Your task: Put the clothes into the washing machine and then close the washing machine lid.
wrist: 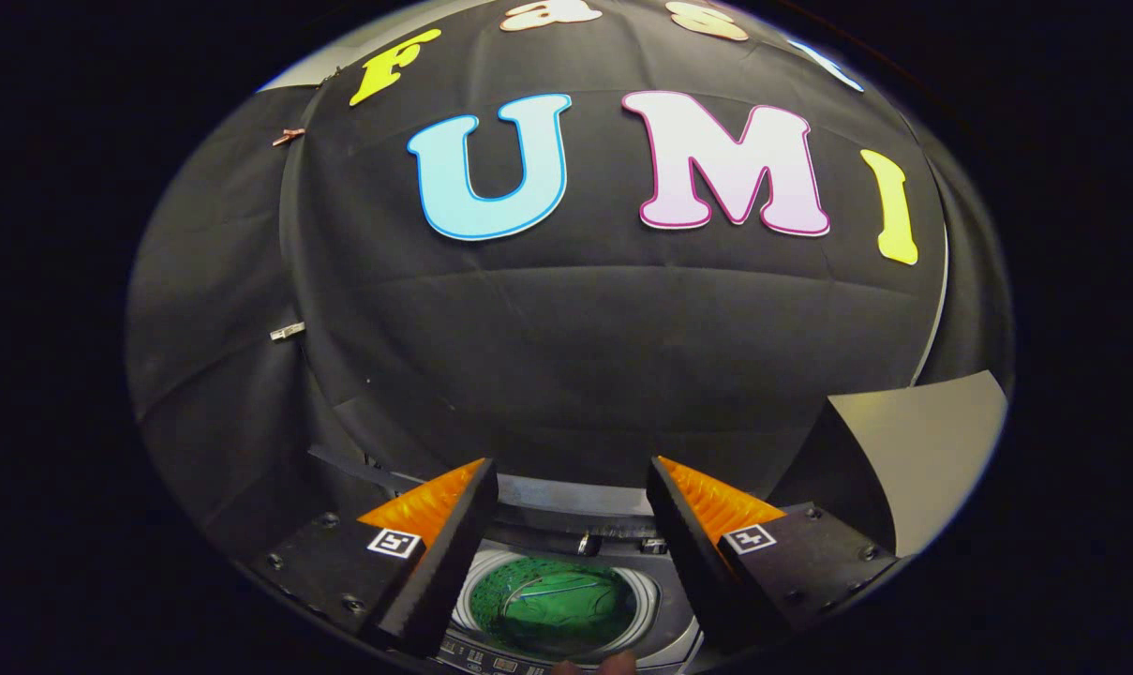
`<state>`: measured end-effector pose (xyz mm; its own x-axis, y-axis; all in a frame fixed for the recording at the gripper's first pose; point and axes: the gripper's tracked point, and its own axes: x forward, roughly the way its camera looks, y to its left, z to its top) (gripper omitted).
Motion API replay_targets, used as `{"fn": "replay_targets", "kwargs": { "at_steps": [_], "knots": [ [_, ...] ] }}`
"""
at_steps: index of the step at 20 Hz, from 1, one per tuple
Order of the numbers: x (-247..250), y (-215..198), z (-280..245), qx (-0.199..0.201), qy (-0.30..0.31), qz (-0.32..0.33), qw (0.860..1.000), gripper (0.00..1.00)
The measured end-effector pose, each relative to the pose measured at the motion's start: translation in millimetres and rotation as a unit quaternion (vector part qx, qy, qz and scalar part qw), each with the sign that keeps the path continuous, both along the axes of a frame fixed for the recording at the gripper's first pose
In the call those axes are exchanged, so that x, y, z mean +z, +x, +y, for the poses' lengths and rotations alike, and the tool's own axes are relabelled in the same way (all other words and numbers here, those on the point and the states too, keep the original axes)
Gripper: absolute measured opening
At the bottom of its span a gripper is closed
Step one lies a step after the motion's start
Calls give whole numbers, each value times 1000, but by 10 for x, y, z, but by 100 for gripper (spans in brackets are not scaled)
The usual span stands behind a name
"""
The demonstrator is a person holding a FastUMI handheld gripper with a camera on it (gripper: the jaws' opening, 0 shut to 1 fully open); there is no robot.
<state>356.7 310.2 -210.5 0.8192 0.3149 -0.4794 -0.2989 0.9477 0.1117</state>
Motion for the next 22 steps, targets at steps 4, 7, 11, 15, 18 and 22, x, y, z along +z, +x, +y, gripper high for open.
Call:
{"fn": "replay_targets", "kwargs": {
  "at_steps": [4,7,11,15,18,22],
  "knots": [
    [-145,-218,34,15,8,15,1000,100],
    [-415,-450,25,35,-21,52,998,100],
    [-542,-655,-24,39,-27,52,998,100],
    [-379,-691,-54,25,-23,14,999,100],
    [-169,-696,-131,7,-14,-24,1000,100],
    [47,-801,-278,-12,-1,-52,999,100]
  ]
}}
